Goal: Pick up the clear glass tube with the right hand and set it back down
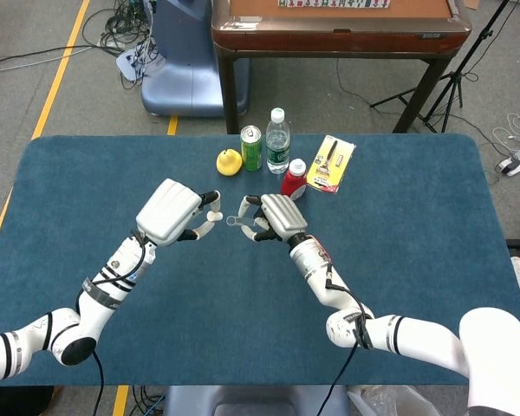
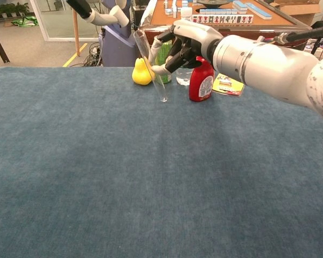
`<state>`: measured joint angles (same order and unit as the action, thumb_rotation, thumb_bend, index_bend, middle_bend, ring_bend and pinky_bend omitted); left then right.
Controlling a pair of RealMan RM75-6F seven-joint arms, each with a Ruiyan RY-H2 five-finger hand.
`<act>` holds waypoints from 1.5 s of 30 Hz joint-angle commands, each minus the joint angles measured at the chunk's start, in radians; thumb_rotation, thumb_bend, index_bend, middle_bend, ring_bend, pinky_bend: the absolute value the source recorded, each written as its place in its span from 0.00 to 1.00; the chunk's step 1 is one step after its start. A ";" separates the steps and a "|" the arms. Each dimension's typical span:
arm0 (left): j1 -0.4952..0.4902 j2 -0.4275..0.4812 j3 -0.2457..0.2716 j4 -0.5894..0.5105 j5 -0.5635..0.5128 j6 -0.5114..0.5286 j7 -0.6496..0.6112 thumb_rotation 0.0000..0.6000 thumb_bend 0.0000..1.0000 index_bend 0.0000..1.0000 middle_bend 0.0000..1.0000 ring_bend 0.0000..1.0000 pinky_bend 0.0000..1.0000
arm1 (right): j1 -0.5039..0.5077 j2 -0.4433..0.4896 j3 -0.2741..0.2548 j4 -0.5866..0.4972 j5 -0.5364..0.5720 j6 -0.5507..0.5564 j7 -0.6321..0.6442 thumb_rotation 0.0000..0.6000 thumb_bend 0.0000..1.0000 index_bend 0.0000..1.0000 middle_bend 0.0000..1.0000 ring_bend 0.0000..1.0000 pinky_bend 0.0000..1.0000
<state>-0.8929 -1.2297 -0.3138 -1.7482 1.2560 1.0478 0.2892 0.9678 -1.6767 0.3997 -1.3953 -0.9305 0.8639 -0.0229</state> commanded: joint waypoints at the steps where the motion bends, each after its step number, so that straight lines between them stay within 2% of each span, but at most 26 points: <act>1: -0.007 -0.006 0.004 -0.002 0.002 0.000 0.014 1.00 0.28 0.57 1.00 1.00 1.00 | 0.004 -0.003 0.002 0.001 0.003 -0.001 -0.002 1.00 0.53 0.83 1.00 1.00 1.00; 45: -0.043 -0.034 0.040 0.007 -0.062 -0.025 0.122 1.00 0.28 0.56 1.00 1.00 1.00 | 0.020 -0.011 0.007 -0.004 0.012 -0.006 0.002 1.00 0.54 0.84 1.00 1.00 1.00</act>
<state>-0.9353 -1.2636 -0.2738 -1.7415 1.1940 1.0225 0.4105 0.9879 -1.6878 0.4061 -1.3987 -0.9184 0.8571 -0.0216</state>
